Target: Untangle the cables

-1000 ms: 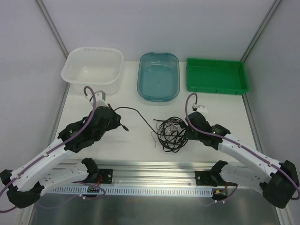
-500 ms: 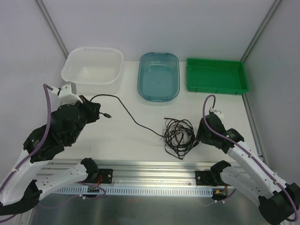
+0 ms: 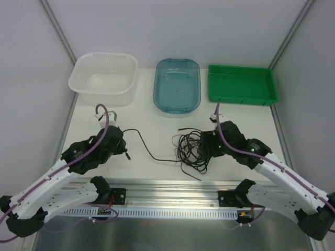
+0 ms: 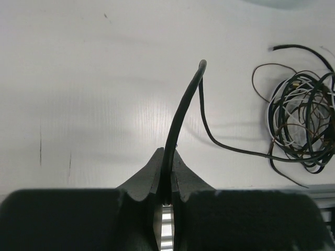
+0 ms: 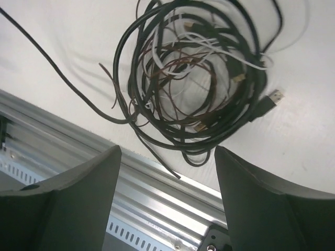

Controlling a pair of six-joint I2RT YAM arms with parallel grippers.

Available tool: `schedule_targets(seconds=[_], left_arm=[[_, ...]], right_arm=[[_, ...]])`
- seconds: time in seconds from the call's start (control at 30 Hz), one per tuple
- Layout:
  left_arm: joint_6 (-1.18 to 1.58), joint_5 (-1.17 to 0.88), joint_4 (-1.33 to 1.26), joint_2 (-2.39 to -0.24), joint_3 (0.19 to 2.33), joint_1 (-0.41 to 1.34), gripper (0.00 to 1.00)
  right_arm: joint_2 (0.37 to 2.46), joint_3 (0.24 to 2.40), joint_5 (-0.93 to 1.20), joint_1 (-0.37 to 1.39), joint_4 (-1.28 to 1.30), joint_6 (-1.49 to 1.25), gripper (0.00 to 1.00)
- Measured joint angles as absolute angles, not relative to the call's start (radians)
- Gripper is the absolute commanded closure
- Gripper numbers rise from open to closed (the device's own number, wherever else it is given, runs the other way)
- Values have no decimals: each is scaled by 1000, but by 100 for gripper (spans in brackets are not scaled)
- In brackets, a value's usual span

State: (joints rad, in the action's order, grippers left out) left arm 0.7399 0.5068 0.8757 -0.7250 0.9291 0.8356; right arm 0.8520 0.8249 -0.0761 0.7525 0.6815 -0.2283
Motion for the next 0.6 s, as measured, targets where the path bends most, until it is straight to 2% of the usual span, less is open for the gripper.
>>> schedule_targets(seconds=[0.2,0.4,0.6], left_arm=[[775,502,900,-658,871,836,100],[797,511,927,-657,868,836,100],[799,542,950,-660,883,836,100]], right_arm=[[1058,825,2,839,575,-163,22],[1161,815,55,905,497,-100,21],[1283,782,66,921,439,-63,25]])
